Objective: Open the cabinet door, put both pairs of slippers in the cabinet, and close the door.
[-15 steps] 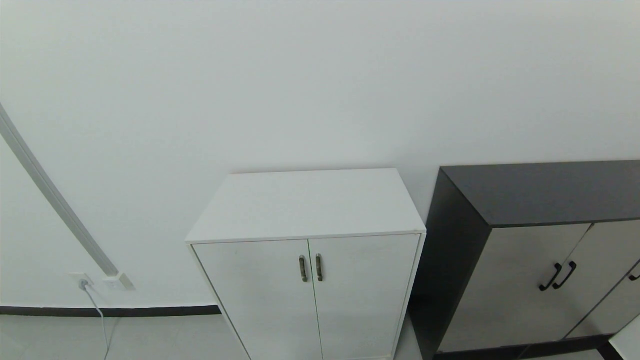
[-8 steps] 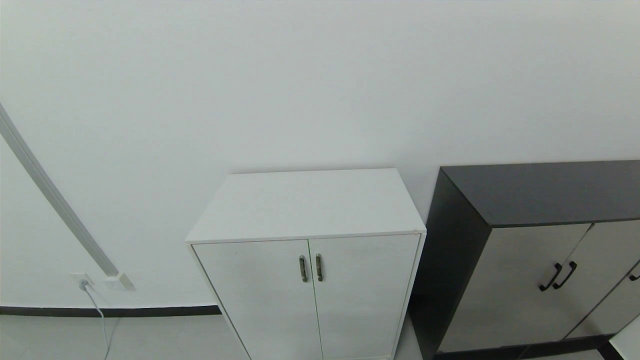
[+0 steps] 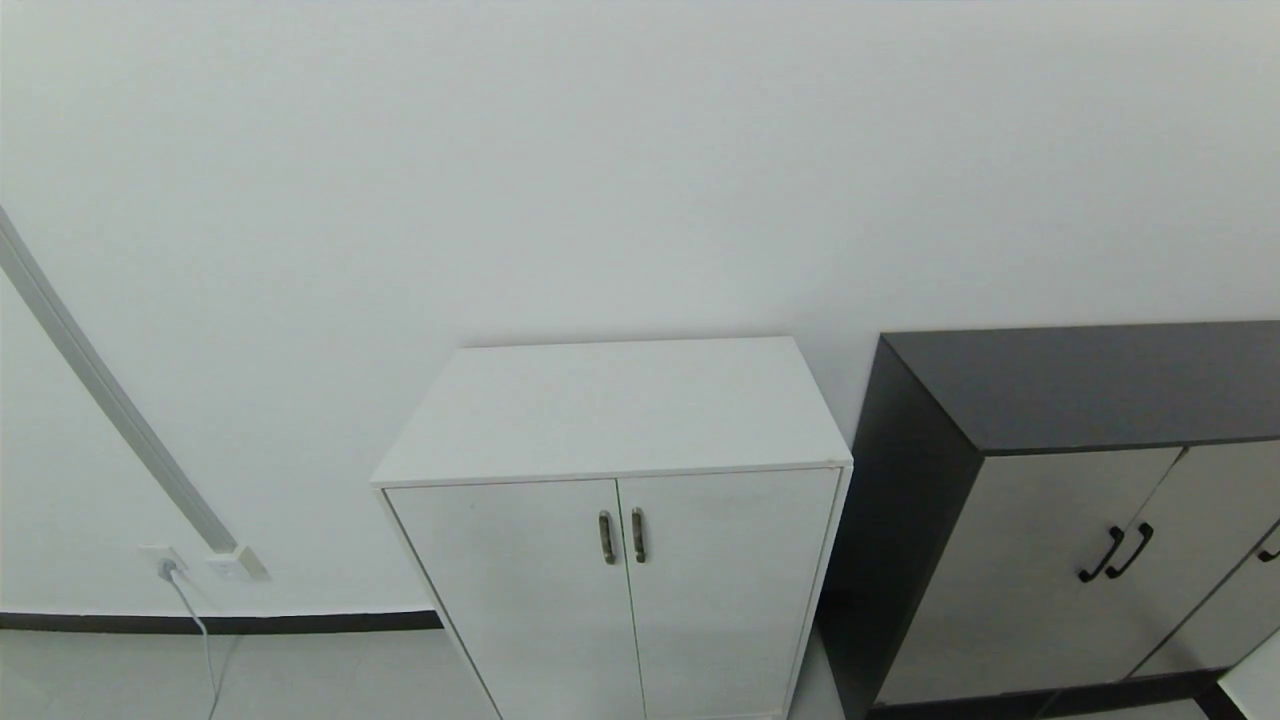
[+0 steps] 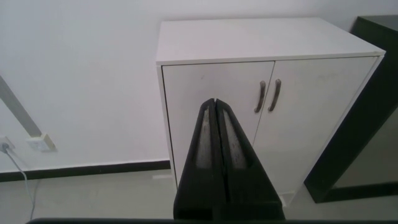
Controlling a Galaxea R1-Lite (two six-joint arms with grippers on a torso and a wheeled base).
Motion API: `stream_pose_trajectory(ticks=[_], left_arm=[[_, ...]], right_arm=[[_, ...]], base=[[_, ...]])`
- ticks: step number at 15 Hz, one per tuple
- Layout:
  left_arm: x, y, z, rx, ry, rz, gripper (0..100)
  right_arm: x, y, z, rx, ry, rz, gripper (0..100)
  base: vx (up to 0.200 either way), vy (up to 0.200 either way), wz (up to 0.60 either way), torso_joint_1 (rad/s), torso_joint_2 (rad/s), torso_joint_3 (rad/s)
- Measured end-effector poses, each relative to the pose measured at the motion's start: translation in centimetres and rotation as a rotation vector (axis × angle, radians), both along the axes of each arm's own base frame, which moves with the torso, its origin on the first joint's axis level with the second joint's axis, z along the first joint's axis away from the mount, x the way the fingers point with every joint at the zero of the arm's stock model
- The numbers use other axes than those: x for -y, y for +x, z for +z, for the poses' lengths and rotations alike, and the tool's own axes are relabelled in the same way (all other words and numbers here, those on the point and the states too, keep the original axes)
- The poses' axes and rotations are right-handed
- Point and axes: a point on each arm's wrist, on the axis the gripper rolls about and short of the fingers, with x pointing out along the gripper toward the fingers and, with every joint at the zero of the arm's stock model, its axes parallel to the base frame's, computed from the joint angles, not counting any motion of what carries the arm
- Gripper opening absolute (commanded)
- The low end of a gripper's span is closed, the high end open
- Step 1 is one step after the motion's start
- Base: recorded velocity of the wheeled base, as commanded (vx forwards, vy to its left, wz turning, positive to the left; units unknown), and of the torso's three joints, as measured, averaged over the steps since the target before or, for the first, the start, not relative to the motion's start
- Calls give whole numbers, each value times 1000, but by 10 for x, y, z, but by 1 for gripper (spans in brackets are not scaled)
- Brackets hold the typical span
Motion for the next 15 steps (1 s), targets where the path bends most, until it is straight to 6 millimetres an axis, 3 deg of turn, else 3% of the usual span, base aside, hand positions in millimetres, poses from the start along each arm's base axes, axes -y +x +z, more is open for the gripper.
stream_pose_trajectory(ticks=[4,15], left_arm=[[0,0,0,0,0,-1,0],[0,0,0,0,4,0,0]], right_arm=[[0,-5,-2,72,83,-9,0],[0,-7,-2,90,80,-6,0]], base=[[0,0,0,0,0,0],[0,0,0,0,0,0]])
